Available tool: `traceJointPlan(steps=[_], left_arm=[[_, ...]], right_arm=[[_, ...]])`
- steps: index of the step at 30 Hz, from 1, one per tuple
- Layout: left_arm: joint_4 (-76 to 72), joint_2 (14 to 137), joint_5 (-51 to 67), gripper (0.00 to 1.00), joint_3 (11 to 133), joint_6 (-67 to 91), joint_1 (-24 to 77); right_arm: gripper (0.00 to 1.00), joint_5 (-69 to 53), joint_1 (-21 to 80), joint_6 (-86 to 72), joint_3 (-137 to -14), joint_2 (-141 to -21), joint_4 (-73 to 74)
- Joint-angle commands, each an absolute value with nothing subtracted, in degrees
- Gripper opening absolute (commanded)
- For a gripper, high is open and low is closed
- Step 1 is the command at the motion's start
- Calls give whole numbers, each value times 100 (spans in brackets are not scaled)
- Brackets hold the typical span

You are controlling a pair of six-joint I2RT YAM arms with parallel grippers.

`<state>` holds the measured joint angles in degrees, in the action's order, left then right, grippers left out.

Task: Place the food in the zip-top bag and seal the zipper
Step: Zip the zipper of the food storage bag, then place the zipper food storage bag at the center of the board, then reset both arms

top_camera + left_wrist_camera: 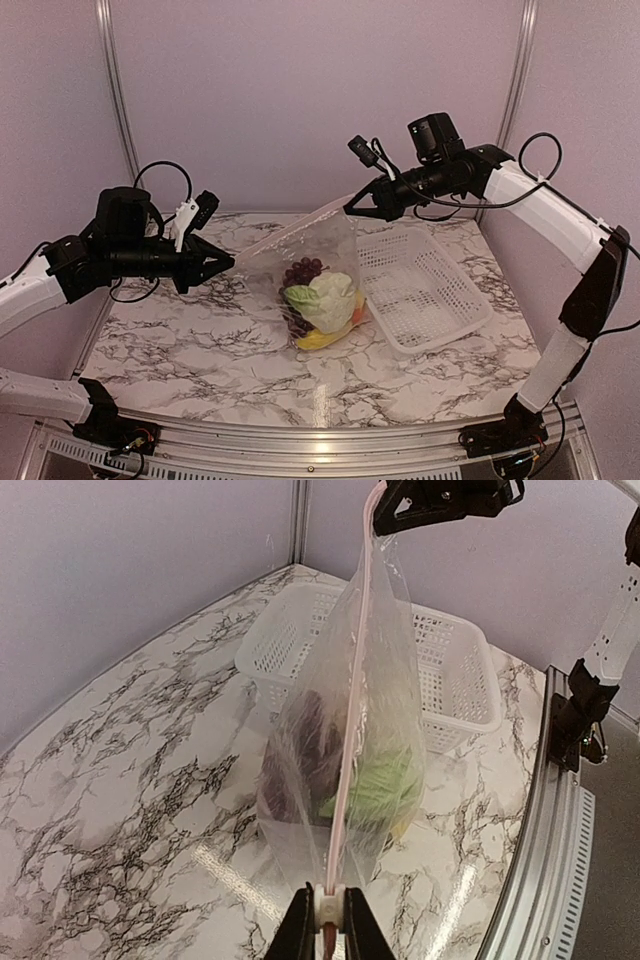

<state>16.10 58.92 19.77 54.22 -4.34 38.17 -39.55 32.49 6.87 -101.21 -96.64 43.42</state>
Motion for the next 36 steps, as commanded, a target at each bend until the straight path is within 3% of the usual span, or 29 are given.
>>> traceJointPlan(steps=[1,7,11,15,20,31,35,36], left_arm=[[2046,5757,1779,9,5332,-510,3762],[1982,5795,1720,9,5344,-514,3758],[1821,5912,1766,16,5403,-379,3753],[1667,6039,1569,41,5587,-188,3753],[1509,6198,1321,56,5811,-53,3753],[1362,6328,117,86,6363,298,3740],[1326,6528,-270,96,6804,487,3735],[1340,6587,-392,99,6905,532,3735]], right_arm=[[0,-3785,3049,585,-10415,-9659,4055],[0,-3833,3043,571,-10366,-9682,4054],[0,-3922,3049,507,-10368,-9727,4005],[1,-3917,3045,412,-10391,-9791,3932],[21,-3861,3049,226,-10480,-9966,3800],[42,-3975,3049,-77,-10986,-9949,3745],[53,-3743,3049,-228,-11267,-9794,3689],[60,-3542,3049,-270,-11288,-9709,3653]])
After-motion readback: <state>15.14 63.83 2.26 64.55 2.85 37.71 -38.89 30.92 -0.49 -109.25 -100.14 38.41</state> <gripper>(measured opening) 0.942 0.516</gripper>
